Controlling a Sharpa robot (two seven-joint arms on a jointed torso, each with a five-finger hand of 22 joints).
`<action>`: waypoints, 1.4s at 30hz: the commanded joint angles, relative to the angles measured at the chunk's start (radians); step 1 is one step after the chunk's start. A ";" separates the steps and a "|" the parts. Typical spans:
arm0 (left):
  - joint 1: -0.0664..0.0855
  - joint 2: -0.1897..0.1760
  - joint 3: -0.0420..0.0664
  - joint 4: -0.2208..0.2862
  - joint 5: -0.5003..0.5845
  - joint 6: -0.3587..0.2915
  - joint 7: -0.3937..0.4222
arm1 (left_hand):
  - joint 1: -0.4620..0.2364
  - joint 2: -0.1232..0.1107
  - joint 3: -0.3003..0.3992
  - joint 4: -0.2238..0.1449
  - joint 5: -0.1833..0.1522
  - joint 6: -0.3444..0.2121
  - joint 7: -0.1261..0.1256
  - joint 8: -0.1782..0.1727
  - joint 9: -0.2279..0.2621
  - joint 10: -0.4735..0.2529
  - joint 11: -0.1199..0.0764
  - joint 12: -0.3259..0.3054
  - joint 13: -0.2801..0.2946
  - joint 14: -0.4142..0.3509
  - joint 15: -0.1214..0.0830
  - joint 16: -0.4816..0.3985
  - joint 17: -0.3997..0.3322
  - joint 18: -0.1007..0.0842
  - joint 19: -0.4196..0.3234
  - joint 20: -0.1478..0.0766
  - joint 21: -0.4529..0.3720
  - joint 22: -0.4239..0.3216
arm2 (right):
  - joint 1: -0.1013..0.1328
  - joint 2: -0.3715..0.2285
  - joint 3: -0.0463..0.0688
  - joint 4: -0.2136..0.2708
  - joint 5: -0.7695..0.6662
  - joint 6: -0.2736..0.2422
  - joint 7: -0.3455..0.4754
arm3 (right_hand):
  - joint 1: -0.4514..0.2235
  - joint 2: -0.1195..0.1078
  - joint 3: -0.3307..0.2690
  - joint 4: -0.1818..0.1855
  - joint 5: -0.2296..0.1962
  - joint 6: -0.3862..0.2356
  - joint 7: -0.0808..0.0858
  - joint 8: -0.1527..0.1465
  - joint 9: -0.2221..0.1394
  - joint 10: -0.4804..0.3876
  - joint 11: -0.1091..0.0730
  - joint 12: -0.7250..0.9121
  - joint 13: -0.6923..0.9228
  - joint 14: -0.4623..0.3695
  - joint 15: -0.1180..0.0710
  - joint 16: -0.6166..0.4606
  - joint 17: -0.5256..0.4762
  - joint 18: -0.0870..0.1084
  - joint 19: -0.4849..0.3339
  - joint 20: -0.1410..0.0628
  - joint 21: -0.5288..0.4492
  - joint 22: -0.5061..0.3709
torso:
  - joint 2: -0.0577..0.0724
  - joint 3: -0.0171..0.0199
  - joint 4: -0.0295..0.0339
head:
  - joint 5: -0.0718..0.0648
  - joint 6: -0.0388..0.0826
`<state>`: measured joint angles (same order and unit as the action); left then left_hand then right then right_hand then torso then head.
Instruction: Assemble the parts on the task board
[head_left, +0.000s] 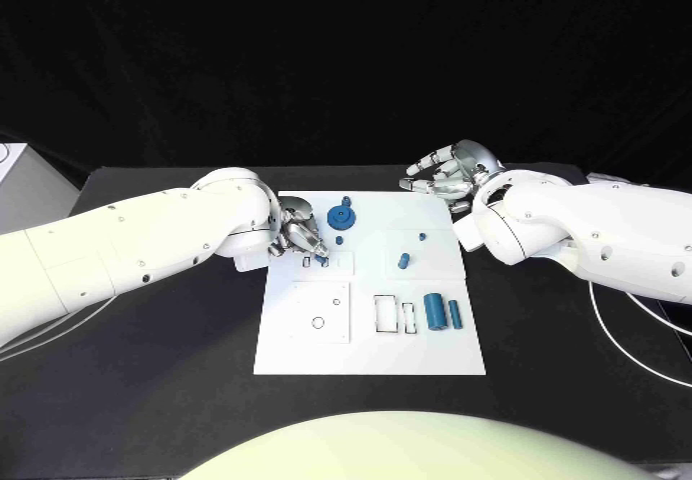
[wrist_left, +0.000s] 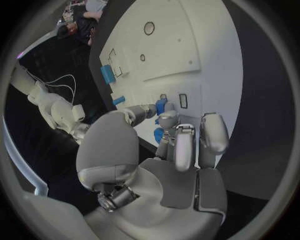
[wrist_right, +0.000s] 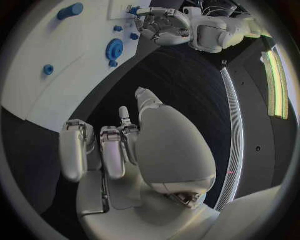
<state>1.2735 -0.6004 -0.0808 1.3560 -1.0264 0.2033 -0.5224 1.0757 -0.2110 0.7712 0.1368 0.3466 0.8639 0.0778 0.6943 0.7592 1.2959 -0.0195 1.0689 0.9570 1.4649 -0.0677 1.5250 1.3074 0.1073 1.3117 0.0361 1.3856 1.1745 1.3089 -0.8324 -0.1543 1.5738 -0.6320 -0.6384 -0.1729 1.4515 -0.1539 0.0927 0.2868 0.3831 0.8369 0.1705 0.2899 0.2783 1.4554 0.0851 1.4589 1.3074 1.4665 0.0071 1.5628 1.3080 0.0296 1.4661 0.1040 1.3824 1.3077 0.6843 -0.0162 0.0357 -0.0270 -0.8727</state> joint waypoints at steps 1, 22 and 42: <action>0.000 0.005 0.000 -0.001 -0.015 0.033 -0.003 | 0.001 0.013 0.186 -0.192 0.006 0.027 -0.018 0.004 0.056 0.006 0.002 0.003 0.000 0.086 -0.008 0.005 0.193 -0.018 0.004 -0.001 0.006 0.000 | -0.001 0.000 0.000 0.000 -0.010 0.015 0.004 | -0.012 0.001 0.005 0.001 -0.001 -0.006 0.000 0.006 0.000 -0.009 0.001 -0.003 0.138 0.096 0.004 -0.006 0.235 0.015 0.018 0.009 -0.003 0.159 | 0.001 0.0004 -0.0001 | 0.001 0.000; -0.001 0.012 -0.003 -0.004 -0.015 0.030 -0.003 | -0.001 0.013 0.185 -0.192 0.009 0.028 -0.018 0.005 0.057 0.007 0.001 0.003 0.000 0.086 -0.008 0.005 0.193 -0.019 0.005 -0.001 0.007 0.002 | -0.001 -0.001 0.000 0.002 -0.011 0.017 0.003 | -0.012 0.001 0.005 0.001 -0.001 -0.006 0.000 0.006 0.000 -0.009 0.001 -0.003 0.138 0.096 0.004 -0.006 0.235 0.015 0.018 0.009 -0.003 0.159 | 0.000 0.0007 -0.0009 | -0.003 0.000; -0.002 0.017 -0.005 -0.006 -0.015 0.040 -0.004 | -0.002 0.014 0.185 -0.193 0.014 0.029 -0.019 0.005 0.058 0.007 0.001 0.003 0.000 0.086 -0.009 0.005 0.194 -0.019 0.006 -0.001 0.007 0.003 | -0.001 -0.002 0.000 0.002 -0.011 0.018 0.003 | -0.012 0.001 0.005 0.001 -0.001 -0.006 0.000 0.006 0.000 -0.009 0.001 -0.003 0.138 0.096 0.004 -0.006 0.235 0.015 0.018 0.009 -0.003 0.159 | 0.000 0.0001 -0.0004 | -0.005 0.000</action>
<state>1.2724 -0.5864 -0.0847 1.3497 -1.0389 0.2281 -0.5262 1.0727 -0.2061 0.7704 0.1358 0.3561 0.8703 0.0716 0.6970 0.8172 1.2956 -0.0192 1.0687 0.9571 1.4649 -0.0676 1.5249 1.3074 0.1073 1.3115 0.0361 1.3894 1.1766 1.3088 -0.8339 -0.1543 1.5744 -0.6326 -0.6350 -0.1741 1.4515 -0.1539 0.0927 0.2868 0.3831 0.8369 0.1705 0.2899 0.2784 1.4554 0.0851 1.4589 1.3079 1.4665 0.0071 1.5628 1.3076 0.0297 1.4661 0.1040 1.3824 1.3074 0.6843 -0.0157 0.0356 -0.0314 -0.8727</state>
